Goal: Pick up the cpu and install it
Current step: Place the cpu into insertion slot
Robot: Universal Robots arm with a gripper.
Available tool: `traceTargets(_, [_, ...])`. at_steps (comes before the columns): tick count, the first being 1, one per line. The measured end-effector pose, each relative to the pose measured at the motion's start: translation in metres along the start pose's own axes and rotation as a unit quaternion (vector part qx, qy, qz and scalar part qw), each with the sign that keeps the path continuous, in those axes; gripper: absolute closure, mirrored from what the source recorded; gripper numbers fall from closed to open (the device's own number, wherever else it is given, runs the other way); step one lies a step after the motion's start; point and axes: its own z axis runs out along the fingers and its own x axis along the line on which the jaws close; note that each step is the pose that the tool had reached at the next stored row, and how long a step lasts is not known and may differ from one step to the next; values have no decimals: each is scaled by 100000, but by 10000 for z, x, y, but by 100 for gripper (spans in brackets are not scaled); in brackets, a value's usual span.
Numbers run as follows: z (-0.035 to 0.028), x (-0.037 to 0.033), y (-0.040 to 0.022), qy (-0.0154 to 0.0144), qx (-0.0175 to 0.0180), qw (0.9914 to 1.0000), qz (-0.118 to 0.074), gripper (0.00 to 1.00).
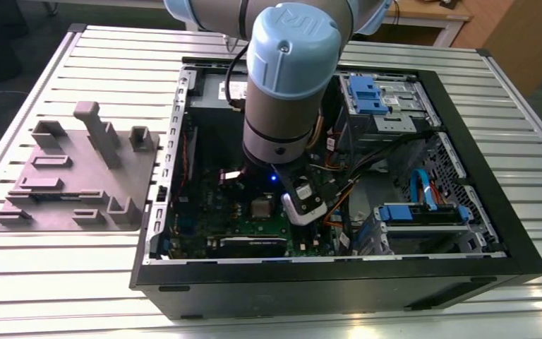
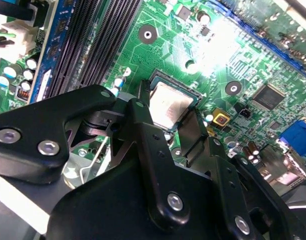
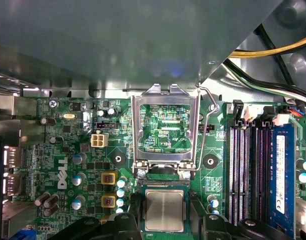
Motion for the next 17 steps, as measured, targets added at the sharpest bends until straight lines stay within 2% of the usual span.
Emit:
traceTargets(8, [-16,1,1,-1,-5,100000,0,53])
traceTargets(17, [0,0,0,8,19,100000,18,53])
